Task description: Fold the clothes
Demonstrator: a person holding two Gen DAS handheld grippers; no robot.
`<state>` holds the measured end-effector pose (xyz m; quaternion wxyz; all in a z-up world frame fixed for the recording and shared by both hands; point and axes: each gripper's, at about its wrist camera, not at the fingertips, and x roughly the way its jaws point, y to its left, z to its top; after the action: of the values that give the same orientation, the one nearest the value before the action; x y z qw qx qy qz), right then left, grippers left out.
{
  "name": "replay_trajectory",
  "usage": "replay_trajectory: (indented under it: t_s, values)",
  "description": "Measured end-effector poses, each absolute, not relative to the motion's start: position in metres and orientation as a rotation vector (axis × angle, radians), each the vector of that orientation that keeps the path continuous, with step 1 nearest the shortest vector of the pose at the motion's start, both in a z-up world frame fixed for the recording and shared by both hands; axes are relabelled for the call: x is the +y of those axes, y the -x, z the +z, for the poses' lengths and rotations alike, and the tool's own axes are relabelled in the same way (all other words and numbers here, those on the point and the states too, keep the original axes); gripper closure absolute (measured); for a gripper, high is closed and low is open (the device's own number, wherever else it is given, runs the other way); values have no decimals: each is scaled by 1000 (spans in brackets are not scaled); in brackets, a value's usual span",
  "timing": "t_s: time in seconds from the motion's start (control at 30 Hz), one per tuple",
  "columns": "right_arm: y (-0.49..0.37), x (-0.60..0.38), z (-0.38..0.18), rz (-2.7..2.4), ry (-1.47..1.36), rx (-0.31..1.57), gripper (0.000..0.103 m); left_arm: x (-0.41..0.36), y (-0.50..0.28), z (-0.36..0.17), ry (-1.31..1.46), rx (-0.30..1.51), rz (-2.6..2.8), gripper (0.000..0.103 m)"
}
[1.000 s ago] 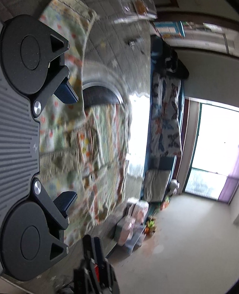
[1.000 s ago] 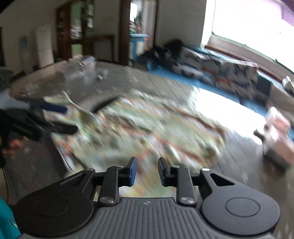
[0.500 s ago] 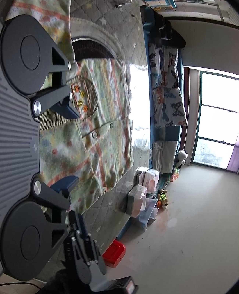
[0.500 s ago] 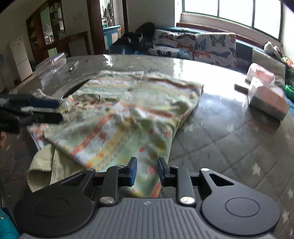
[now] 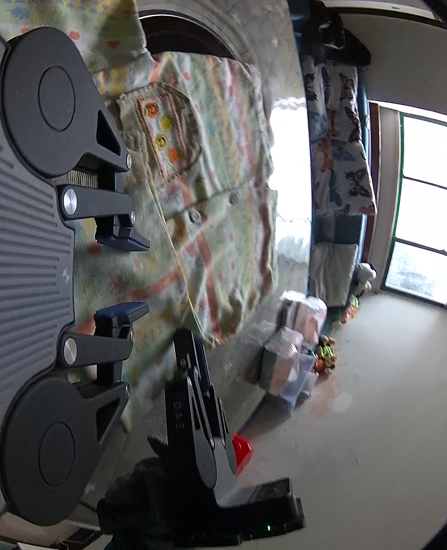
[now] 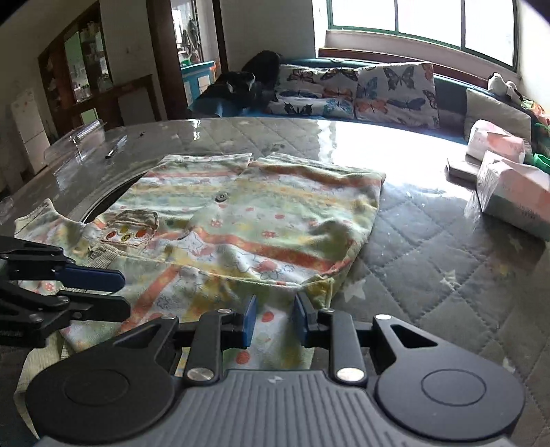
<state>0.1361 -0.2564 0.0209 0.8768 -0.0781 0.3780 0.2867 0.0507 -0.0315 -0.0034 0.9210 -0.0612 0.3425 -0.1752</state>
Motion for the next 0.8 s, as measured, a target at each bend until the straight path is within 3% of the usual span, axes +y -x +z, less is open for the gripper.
replay_trajectory:
  t_s: [0.8]
  values:
    - [-97, -189, 30, 772, 259, 731, 79, 15, -23, 2, 174, 680, -206, 69]
